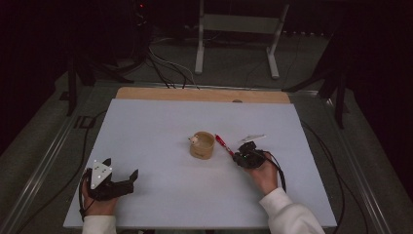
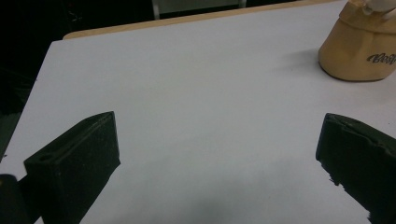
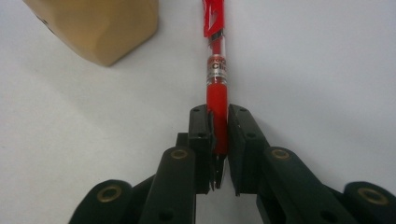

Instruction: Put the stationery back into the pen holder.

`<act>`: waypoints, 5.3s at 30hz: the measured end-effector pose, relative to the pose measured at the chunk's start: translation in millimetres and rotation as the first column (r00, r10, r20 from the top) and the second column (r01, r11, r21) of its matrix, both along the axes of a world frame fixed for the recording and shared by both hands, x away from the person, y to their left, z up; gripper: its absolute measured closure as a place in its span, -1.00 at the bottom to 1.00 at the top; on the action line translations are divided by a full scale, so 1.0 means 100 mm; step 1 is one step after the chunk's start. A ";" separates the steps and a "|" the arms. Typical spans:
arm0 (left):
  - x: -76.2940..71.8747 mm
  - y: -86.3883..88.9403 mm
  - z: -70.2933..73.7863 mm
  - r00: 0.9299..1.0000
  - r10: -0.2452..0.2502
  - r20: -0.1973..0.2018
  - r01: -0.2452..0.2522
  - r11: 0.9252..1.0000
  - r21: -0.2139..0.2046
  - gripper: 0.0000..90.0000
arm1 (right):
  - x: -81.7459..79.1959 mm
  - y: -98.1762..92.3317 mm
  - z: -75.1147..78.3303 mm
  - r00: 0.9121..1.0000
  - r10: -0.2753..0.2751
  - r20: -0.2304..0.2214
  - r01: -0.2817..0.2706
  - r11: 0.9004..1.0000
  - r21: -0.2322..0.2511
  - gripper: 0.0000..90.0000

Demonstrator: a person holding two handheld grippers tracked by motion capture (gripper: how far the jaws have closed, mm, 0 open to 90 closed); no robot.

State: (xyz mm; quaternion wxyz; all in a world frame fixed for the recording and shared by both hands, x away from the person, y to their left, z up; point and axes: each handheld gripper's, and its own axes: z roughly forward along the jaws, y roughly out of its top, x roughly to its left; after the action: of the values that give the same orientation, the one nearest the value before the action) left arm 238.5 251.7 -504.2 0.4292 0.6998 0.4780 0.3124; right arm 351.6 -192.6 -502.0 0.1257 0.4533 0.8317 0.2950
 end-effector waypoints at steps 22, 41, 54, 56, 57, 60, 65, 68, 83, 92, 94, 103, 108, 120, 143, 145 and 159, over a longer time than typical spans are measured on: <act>0.00 0.00 0.00 1.000 0.000 -0.001 0.000 1.000 -0.001 -1.00 | -0.08 -0.15 0.29 0.996 -0.027 0.087 0.022 0.998 0.065 0.81; 0.00 0.00 0.00 1.000 0.001 -0.002 -0.001 1.000 0.001 -1.00 | -0.23 -0.07 0.70 0.985 0.063 0.161 -0.075 0.995 0.070 0.81; 0.00 0.00 0.00 1.000 0.002 -0.002 -0.002 1.000 0.001 -1.00 | -0.28 0.04 0.80 0.980 0.124 0.159 -0.136 0.988 0.071 0.81; 0.00 0.00 0.00 1.000 0.002 -0.003 -0.002 1.000 0.001 -1.00 | -0.28 0.05 0.79 0.979 0.132 0.152 -0.143 0.987 0.067 0.81; 0.00 0.00 0.00 1.000 0.002 -0.003 -0.002 1.000 0.001 -1.00 | -0.29 0.06 0.79 0.980 0.135 0.149 -0.146 0.987 0.066 0.81; 0.00 0.00 0.00 1.000 0.002 -0.002 -0.002 1.000 0.002 -1.00 | -0.29 0.08 0.78 0.979 0.147 0.141 -0.157 0.986 0.064 0.81; 0.00 0.00 0.00 1.000 0.002 -0.002 -0.002 1.000 0.002 -1.00 | -0.29 0.11 0.79 0.977 0.164 0.135 -0.174 0.983 0.063 0.81; 0.00 0.00 0.00 1.000 0.003 -0.003 -0.003 1.000 0.002 -1.00 | -0.29 0.13 0.81 0.976 0.170 0.135 -0.180 0.982 0.065 0.81; 0.00 0.00 0.00 1.000 0.003 -0.004 -0.003 1.000 0.001 -1.00 | -0.21 0.27 0.91 0.971 0.184 0.155 -0.200 0.975 0.094 0.80; 0.00 0.01 -0.01 1.000 0.004 -0.005 -0.004 1.000 0.001 -1.00 | -0.07 0.46 0.89 0.970 0.183 0.159 -0.202 0.973 0.113 0.80; 0.01 0.01 -0.01 1.000 0.006 -0.004 -0.006 1.000 0.001 -1.00 | -0.05 0.50 0.88 0.971 0.180 0.156 -0.199 0.973 0.116 0.80; 0.01 0.01 -0.01 1.000 0.006 -0.006 -0.006 1.000 0.003 -1.00 | 0.01 0.54 0.84 0.973 0.165 0.162 -0.188 0.973 0.136 0.80; 0.01 0.01 -0.01 1.000 0.007 -0.005 -0.007 1.000 0.003 -1.00 | 0.04 0.55 0.81 0.974 0.155 0.164 -0.180 0.972 0.151 0.81; 0.01 0.00 -0.01 1.000 0.005 -0.006 -0.005 1.000 0.006 -1.00 | 0.07 0.54 0.72 0.977 0.133 0.166 -0.162 0.970 0.179 0.81; 0.01 0.00 -0.01 1.000 0.004 -0.008 -0.004 1.000 0.010 -1.00 | 0.08 0.48 0.70 0.980 0.129 0.148 -0.158 0.966 0.203 0.79; 0.01 0.00 -0.01 1.000 0.004 -0.008 -0.004 1.000 0.008 -1.00 | 0.08 0.48 0.70 0.979 0.130 0.155 -0.161 0.965 0.209 0.64; 0.01 0.00 -0.01 1.000 0.005 -0.007 -0.005 1.000 0.006 -1.00 | 0.07 0.48 0.71 0.972 0.096 0.214 -0.140 0.970 0.199 -0.60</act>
State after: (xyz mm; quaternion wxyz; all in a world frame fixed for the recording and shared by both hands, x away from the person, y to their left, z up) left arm 239.7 252.1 -505.4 0.4246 0.7010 0.4804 0.3124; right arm 358.3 -144.3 -430.7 0.1426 0.3813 0.8038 0.4337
